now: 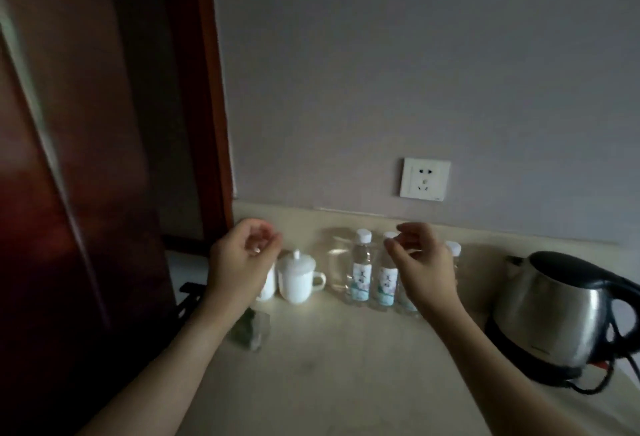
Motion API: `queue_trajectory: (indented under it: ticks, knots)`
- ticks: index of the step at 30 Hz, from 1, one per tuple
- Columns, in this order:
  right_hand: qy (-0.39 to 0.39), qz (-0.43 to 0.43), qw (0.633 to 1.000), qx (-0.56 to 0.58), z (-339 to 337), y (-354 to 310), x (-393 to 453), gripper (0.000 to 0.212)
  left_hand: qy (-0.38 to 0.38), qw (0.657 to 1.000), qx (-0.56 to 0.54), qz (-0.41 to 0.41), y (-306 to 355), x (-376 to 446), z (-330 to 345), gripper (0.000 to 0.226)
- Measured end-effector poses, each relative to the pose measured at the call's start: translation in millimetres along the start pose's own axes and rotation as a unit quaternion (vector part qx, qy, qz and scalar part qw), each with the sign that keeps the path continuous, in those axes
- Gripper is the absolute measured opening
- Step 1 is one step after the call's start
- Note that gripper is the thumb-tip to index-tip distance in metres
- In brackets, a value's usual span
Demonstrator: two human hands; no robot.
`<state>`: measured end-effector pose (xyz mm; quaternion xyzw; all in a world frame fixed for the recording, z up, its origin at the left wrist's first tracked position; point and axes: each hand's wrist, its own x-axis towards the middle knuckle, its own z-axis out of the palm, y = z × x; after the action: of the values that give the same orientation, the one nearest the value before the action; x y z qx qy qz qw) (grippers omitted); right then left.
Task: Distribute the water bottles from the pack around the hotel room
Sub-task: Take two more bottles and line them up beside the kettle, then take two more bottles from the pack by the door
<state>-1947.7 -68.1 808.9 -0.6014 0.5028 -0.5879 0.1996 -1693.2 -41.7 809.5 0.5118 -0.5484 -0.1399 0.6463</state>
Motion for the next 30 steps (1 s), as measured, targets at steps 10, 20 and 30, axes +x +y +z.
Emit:
queue_trajectory:
  ticks: [10, 20, 30]
  knots:
    - [-0.263, -0.138, 0.947, 0.124, 225, -175, -83, 0.02, 0.143, 0.976, 0.166, 0.015, 7, -16, -268, 0.028]
    - [-0.442, -0.196, 0.842, 0.239, 436, -316, -243, 0.012, 0.337, 0.911, 0.235, -0.038, -4, -88, -536, 0.021]
    - [-0.542, -0.167, 0.76, 0.318, 557, -379, -345, 0.016, 0.409, 0.865, 0.283, -0.065, -27, -122, -658, 0.01]
